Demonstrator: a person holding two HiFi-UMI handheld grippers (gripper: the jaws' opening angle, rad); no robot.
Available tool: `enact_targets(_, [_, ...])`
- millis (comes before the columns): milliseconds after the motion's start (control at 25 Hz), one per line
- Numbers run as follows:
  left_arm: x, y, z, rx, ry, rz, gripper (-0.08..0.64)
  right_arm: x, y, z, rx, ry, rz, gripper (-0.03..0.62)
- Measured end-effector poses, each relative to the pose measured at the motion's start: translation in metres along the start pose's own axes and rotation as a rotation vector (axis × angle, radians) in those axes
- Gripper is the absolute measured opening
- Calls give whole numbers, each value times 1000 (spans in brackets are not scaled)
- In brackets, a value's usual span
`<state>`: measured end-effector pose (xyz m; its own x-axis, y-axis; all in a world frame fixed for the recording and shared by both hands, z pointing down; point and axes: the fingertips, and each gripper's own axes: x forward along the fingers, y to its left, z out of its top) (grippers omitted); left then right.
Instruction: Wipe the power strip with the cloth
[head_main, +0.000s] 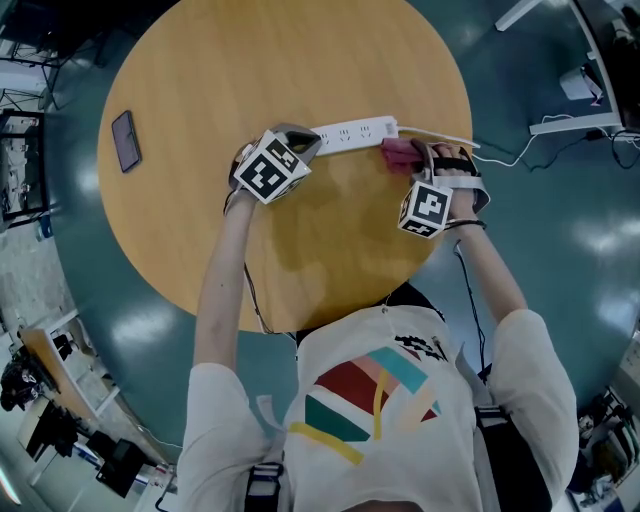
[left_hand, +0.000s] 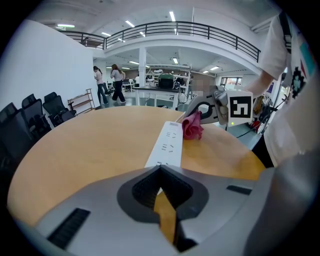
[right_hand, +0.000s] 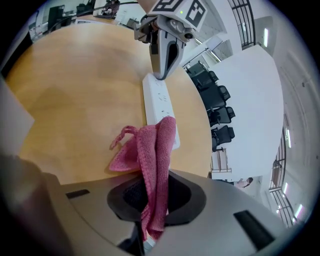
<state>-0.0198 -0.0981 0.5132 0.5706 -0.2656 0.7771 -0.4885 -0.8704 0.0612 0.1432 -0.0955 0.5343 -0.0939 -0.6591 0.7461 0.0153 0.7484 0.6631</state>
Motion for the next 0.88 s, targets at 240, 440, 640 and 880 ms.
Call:
enact_targets(240, [-1, 0, 4, 24, -3, 15, 43, -3, -2, -11, 32, 23, -4, 39])
enact_targets(440, [-2, -9, 4, 170, -18, 123, 43, -16, -2, -12, 77, 10, -4, 40])
enact_targets(640, [-4, -14, 8, 64, -135, 193, 55, -32, 1, -16, 195, -35, 38, 39])
enact_targets(880, [-14, -24, 19, 42, -206, 188, 233, -45, 8, -2, 290, -82, 84, 40])
